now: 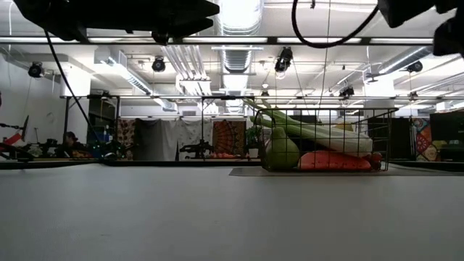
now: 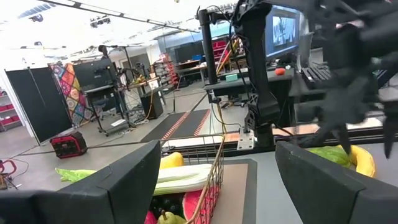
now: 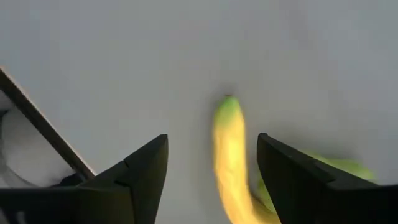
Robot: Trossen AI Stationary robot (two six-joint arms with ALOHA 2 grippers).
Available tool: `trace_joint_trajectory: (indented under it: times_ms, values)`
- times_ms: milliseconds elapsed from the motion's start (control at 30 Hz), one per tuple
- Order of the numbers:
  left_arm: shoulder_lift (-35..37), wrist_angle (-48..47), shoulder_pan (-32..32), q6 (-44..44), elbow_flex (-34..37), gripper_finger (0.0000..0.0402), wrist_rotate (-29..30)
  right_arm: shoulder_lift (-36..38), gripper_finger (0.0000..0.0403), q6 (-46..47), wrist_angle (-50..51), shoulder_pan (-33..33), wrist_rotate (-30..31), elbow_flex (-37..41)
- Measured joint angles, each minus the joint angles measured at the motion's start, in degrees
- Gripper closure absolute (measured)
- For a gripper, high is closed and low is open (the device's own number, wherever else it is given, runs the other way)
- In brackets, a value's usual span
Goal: Build produce basket
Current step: Put the banana into the wire basket
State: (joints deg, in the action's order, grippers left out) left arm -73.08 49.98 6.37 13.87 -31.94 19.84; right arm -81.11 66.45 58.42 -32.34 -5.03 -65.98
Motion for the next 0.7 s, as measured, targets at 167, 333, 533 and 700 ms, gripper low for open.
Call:
trace_joint_trajectory:
  times_ms: [167, 333, 533, 700]
  values:
    - [0.0, 0.0, 0.0, 0.0, 0.0, 0.0103, 0.0, -7.9, 0.0178, -1.7, 2.9, -2.2, -1.7, -2.9]
    - [0.0, 0.0, 0.0, 0.0, 0.0, 0.0103, 0.0, -16.4, 0.0179, -6.1, 8.4, -3.7, -2.6, -6.3]
    - [0.0, 0.0, 0.0, 0.1, 0.0, 0.0103, 0.0, -23.4, 0.0179, -10.1, 10.5, -3.9, -2.5, -8.8]
    - [0.0, 0.0, 0.0, 0.1, 0.0, 0.0103, 0.0, -25.8, 0.0179, -10.8, 10.5, -3.9, -2.5, -9.4]
